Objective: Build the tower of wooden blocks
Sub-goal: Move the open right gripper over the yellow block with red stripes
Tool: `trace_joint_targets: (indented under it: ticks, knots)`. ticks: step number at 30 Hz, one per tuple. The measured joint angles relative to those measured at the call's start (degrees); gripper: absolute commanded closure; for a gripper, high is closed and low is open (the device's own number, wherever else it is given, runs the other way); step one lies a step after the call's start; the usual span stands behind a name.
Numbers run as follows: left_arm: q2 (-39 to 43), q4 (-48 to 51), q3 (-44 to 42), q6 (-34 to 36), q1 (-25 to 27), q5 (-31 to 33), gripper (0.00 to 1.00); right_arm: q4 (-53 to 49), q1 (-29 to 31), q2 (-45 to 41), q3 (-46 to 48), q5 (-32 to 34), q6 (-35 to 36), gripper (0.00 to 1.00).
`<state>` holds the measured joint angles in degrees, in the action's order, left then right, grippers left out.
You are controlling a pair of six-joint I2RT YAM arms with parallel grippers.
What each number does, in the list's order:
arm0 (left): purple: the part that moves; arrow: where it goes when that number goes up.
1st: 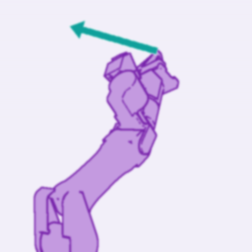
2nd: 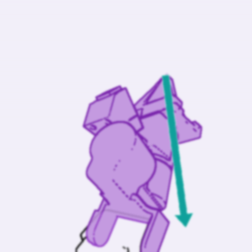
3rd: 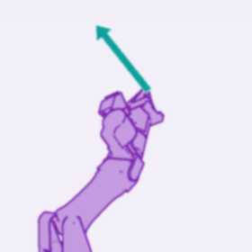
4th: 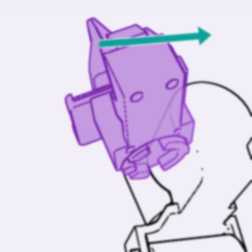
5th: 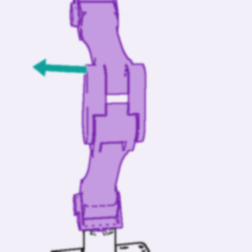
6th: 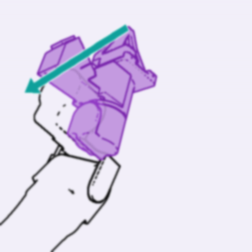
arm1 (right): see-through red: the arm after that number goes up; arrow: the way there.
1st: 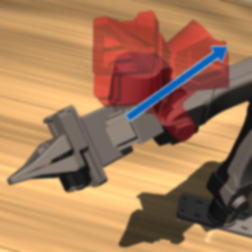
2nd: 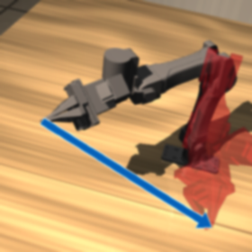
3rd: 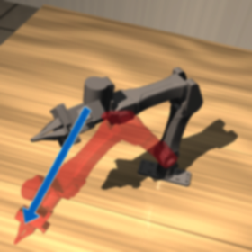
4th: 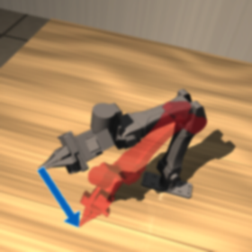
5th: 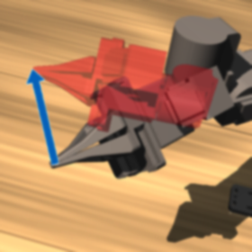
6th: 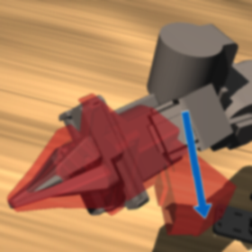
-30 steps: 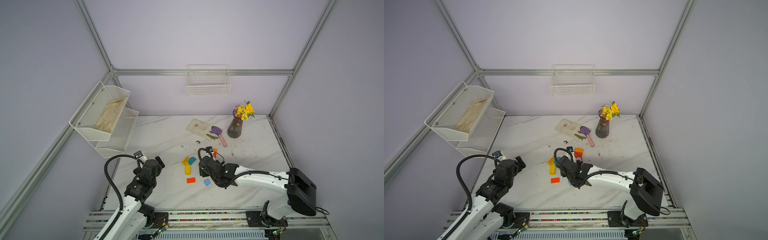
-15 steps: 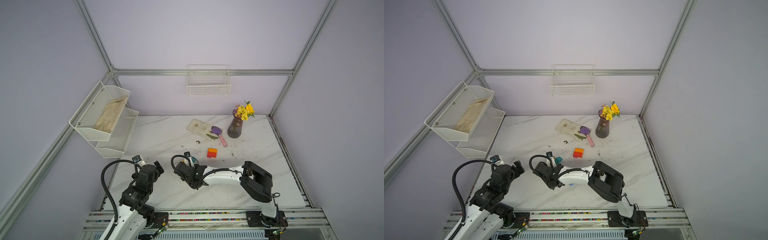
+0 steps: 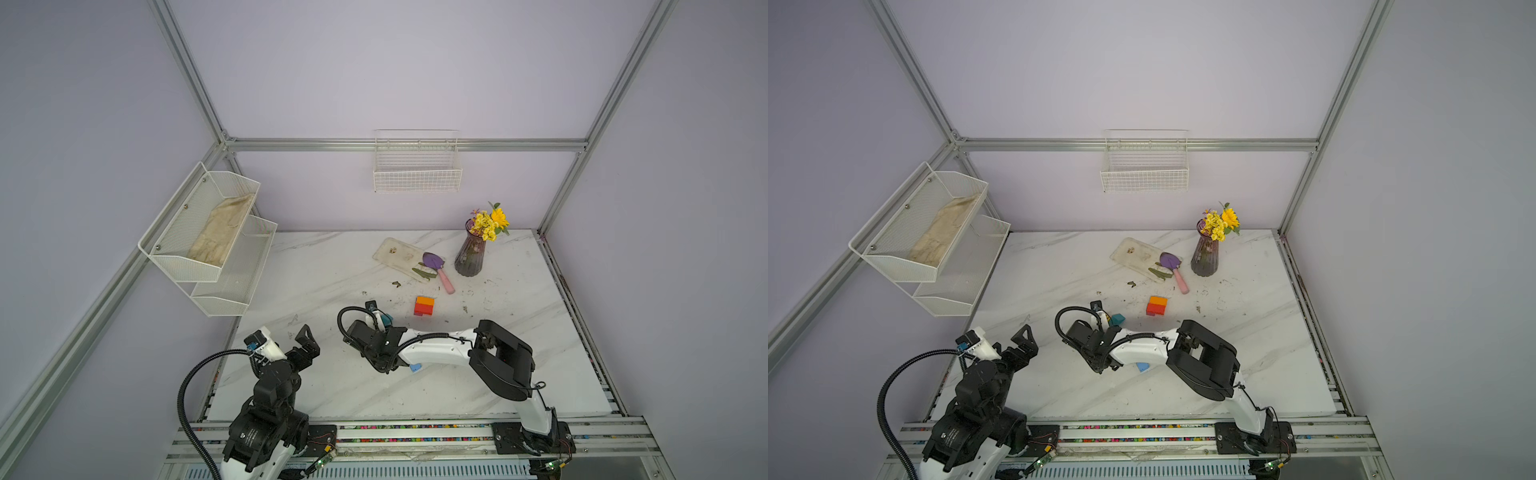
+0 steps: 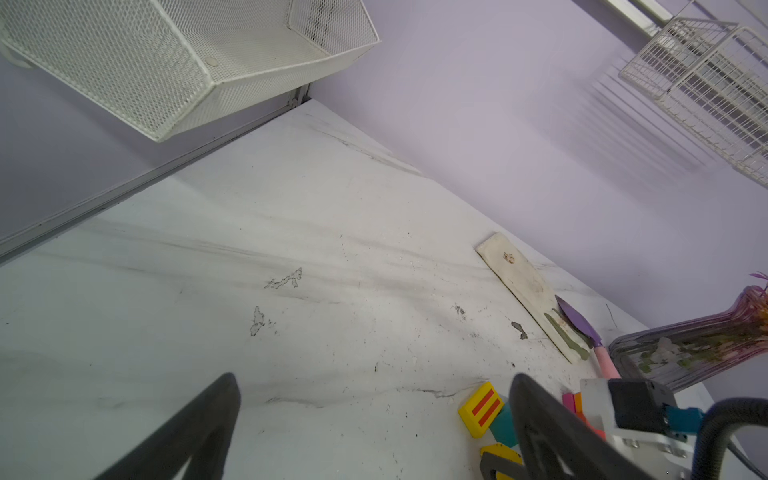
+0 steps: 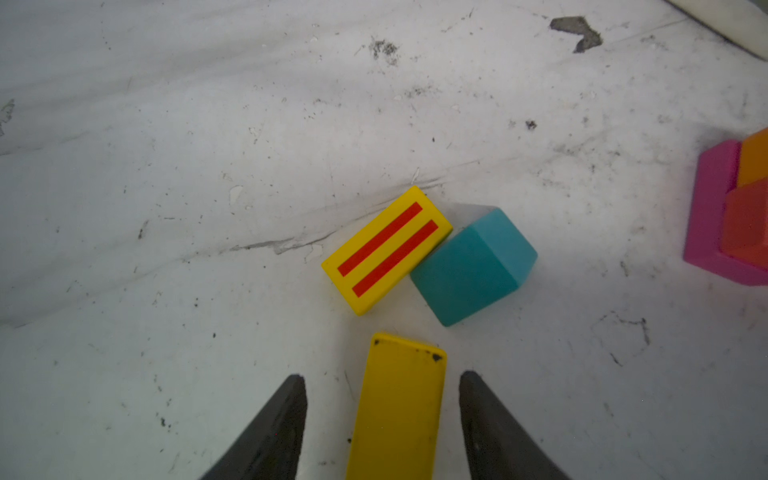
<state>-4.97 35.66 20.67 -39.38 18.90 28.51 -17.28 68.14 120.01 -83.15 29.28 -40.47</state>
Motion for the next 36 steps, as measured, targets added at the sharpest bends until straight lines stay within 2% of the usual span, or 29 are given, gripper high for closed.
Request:
trace_joint_targets:
  ticks: [7,13,18,21,30,36]
  knots:
    - [-5.2,0.0,0.0,0.0,0.0,-0.3,0.00,-0.5,-0.3,0.7,0.0,0.4,-0.3,0.41]
    - [-4.9,0.0,0.0,0.0,0.0,-1.1,0.00,-0.6,-0.4,2.1,-0.4,0.3,-0.5,0.44]
    - [-3.1,-0.1,0.0,0.0,0.0,-1.3,0.00,-0.8,-0.6,3.3,-1.9,0.4,-0.2,0.41]
    - [-2.7,-0.1,0.0,0.0,0.0,-1.3,0.00,-0.6,-1.5,3.9,-2.9,0.0,0.0,0.34]
    - [-2.7,-0.1,0.0,0.0,0.0,-1.3,0.00,0.5,-6.2,9.0,-9.0,-1.6,2.8,0.19]
    - [-2.7,-0.1,0.0,0.0,0.0,-1.3,0.00,1.0,-7.0,11.0,-12.1,-2.2,5.2,0.10]
